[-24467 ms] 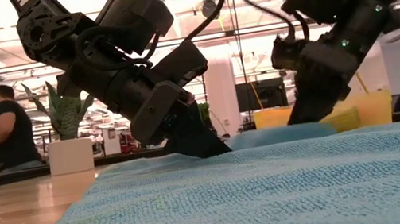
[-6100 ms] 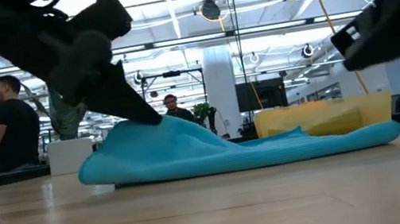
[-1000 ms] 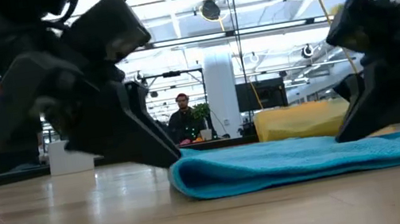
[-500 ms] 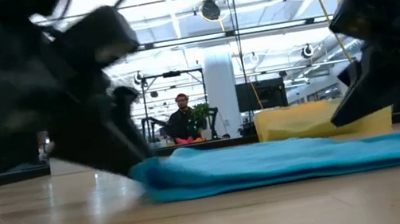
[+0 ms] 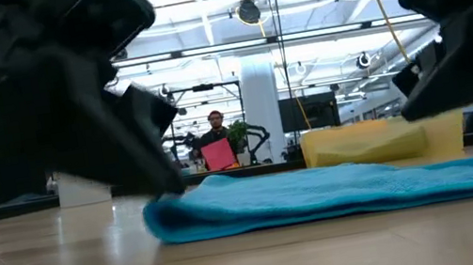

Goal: Fold microfiber towels
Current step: Fold the blue kitchen towel

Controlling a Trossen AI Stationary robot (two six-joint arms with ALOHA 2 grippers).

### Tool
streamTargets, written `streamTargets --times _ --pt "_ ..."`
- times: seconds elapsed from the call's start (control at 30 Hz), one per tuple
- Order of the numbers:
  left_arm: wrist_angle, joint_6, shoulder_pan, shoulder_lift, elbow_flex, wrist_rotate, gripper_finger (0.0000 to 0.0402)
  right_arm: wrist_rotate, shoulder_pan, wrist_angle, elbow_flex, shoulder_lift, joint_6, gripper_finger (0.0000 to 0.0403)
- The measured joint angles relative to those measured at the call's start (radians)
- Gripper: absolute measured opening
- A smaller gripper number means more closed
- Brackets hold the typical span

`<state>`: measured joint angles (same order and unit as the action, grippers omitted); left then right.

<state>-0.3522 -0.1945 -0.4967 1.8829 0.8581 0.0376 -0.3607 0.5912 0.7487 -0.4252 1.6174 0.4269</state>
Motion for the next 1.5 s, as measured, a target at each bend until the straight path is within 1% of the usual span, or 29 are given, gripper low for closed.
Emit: streamTargets --times 0.1,0.2,0.3,0.4,0.5,0.57,0.6,0.67,0.73,0.83,0.97,1.03,1.07,1.13,1.2,1.27,1.37,1.43,1.5 --pt "0.004 -0.028 -0.02 0.027 0.0 -0.004 0.0092 0.0 0.0 0.008 0.0 0.044 0.019 0.0" --pt "0.04 -0.071 -0.032 0.031 0.002 -0.005 0.0092 0.0 0.0 -0.007 0.0 0.067 0.045 0.0" --pt "0.066 -0.113 -0.039 0.029 0.003 -0.002 0.0092 -0.002 0.006 -0.081 0.0 0.052 0.075 0.0" --pt "0.07 -0.115 -0.051 0.021 0.003 0.001 0.0092 -0.008 0.017 -0.126 0.0 0.01 0.084 0.0" --pt "0.045 -0.115 -0.056 0.021 0.001 -0.004 0.0092 -0.031 0.028 -0.095 0.0 -0.022 0.058 0.0" --pt "0.032 -0.116 -0.056 0.011 0.0 -0.004 0.0092 -0.019 0.032 -0.019 0.0 -0.025 0.03 0.0" --pt "0.016 -0.121 -0.056 0.006 0.0 -0.004 0.0092 0.004 0.032 0.012 0.0 -0.024 0.016 0.0" --pt "0.001 -0.121 -0.055 -0.003 0.002 0.019 0.0092 0.055 0.035 0.078 -0.001 -0.006 -0.001 0.0" --pt "0.002 -0.106 -0.055 -0.004 0.001 0.052 0.0092 0.079 0.036 0.105 -0.007 0.023 -0.01 0.0" --pt "0.01 -0.094 -0.053 -0.004 0.001 0.086 0.0092 0.077 0.037 0.108 -0.027 0.086 -0.009 0.0" --pt "0.104 -0.097 -0.049 -0.004 0.001 0.119 0.0092 0.074 0.024 0.104 -0.044 0.174 -0.002 0.0" --pt "0.133 -0.107 -0.049 -0.004 0.001 0.121 0.0092 0.063 0.018 0.076 -0.044 0.184 0.023 0.0" --pt "0.141 -0.12 -0.053 -0.004 0.001 0.127 0.0092 0.035 0.018 0.055 -0.044 0.181 0.034 0.0" --pt "0.143 -0.13 -0.071 -0.004 0.001 0.174 0.0092 -0.029 0.032 0.008 -0.041 0.156 0.045 0.0" --pt "0.138 -0.087 -0.101 -0.004 0.001 0.242 0.0092 -0.078 0.052 -0.008 -0.03 0.118 0.013 0.0" --pt "0.126 -0.034 -0.133 -0.004 0.009 0.305 0.0092 -0.101 0.075 0.005 -0.026 0.065 -0.041 0.0" --pt "0.122 0.026 -0.165 -0.004 0.04 0.381 0.0092 -0.112 0.104 0.04 -0.026 -0.005 -0.137 0.0" --pt "0.147 0.063 -0.182 -0.004 0.062 0.446 0.0092 -0.111 0.116 0.089 -0.026 -0.036 -0.191 0.0" --pt "0.184 0.124 -0.198 -0.004 0.083 0.469 0.0092 -0.111 0.123 0.132 -0.026 -0.053 -0.228 0.0"
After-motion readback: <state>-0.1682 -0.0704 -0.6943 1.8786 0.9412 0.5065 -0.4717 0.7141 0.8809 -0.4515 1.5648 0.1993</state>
